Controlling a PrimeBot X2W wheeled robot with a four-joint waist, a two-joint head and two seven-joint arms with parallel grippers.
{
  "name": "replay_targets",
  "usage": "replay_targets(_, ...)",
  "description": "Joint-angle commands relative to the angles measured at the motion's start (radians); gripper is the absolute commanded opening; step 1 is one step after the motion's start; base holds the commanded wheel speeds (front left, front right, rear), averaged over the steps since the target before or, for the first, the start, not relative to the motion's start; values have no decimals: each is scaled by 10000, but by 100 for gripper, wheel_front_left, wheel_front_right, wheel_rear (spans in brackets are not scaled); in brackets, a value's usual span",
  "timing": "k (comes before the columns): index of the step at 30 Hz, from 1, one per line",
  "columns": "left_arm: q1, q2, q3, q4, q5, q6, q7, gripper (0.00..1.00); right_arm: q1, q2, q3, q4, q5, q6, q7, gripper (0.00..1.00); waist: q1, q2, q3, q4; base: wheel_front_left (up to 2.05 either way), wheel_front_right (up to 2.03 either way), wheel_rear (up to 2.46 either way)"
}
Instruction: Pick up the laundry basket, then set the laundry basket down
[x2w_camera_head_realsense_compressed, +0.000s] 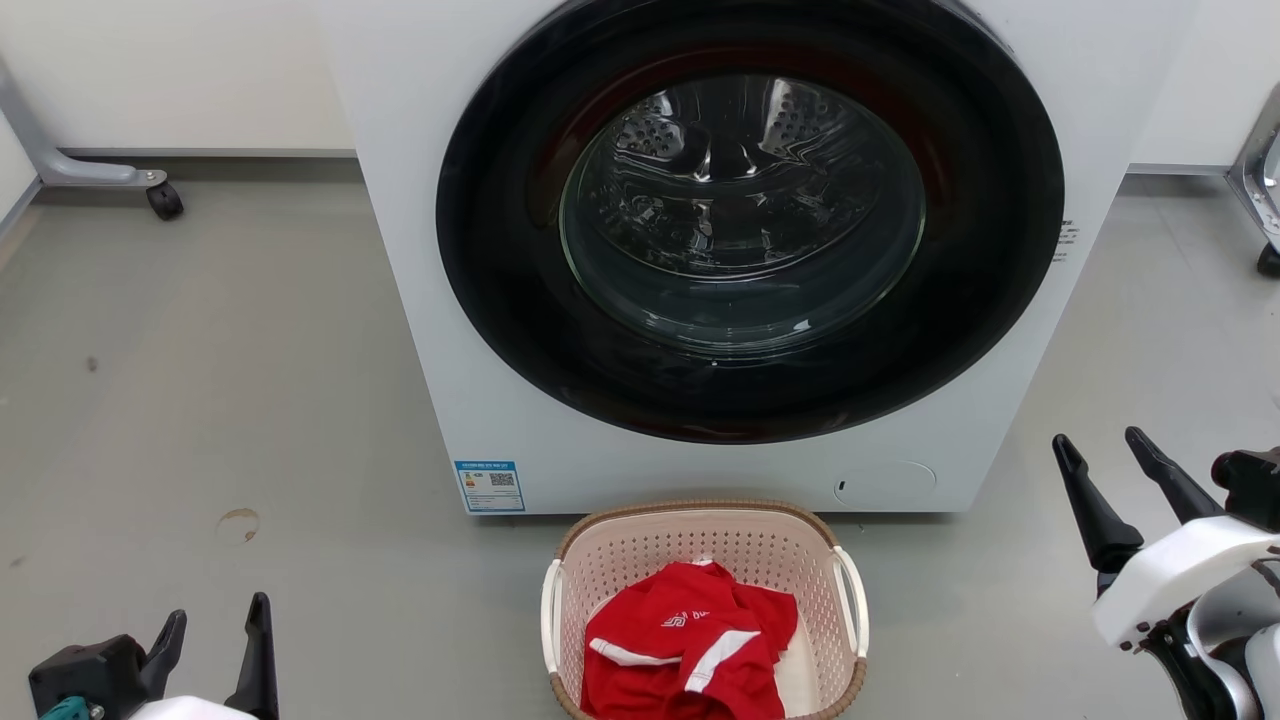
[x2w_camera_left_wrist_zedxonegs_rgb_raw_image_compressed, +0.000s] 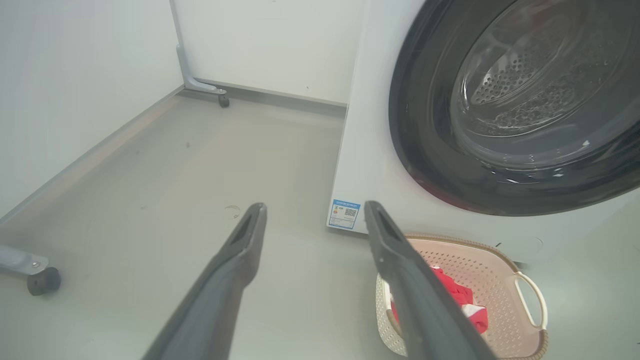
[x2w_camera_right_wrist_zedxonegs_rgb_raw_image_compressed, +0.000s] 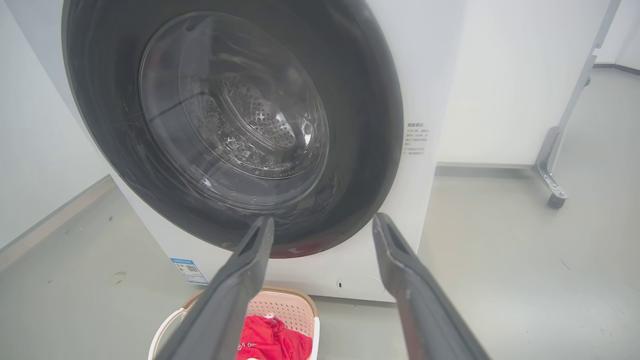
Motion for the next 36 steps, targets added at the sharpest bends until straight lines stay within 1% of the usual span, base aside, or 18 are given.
replay_targets(1, -406, 327, 467, -189, -64, 3, -122, 100, -97, -210, 122, -316, -68, -27, 20, 100, 0, -1, 2, -1, 0, 0, 0)
replay_targets(12, -409, 338, 421, -255, 2, 136, -107, 100, -92, -218, 115, -361, -87, -27, 4, 100, 0, -1, -2, -2, 0, 0, 0)
replay_targets(14, -419, 413, 366, -282, 109, 108, -137, 100, -90, -219, 118, -369, -94, -27, 9, 100, 0, -1, -3, -2, 0, 0, 0)
replay_targets(15, 7, 13, -78, 9, 46, -2, -43, 0, 159, 15, -4, -1, 6, 2, 0, 0, 0, -1, -1, -2, 0, 0, 0)
replay_targets(19, 203, -564, -322, 403, -16, -22, -36, 0, 515, 392, 66, 405, 56, 6, 3, 0, 0, -1, 2, -3, 0, 0, 0)
replay_targets(22, 164, -681, -200, 450, -214, -152, -13, 0, 500, 397, 1, 413, 329, 5, 19, 0, 5, -1, 11, -21, 0, 0, 0)
replay_targets(25, 121, -795, -74, 517, -413, -295, 14, 0, 493, 403, -56, 415, 604, 4, 29, 0, 22, -1, 3, -39, 0, 0, 0)
replay_targets(29, 45, -947, 90, 631, -674, -483, 50, 0, 472, 410, -129, 437, 966, 3, 37, 0, 3, -1, 30, -61, 0, 0, 0)
replay_targets(33, -23, -1063, 214, 723, -870, -628, 77, 0, 447, 415, -185, 453, 1240, 2, 42, 0, 1, -1, 48, -77, 0, 0, 0)
replay_targets(36, -107, -1219, 382, 846, -1131, -823, 115, 0, 421, 422, -261, 472, 1606, 1, 52, 0, 0, -1, 64, -99, 0, 0, 0)
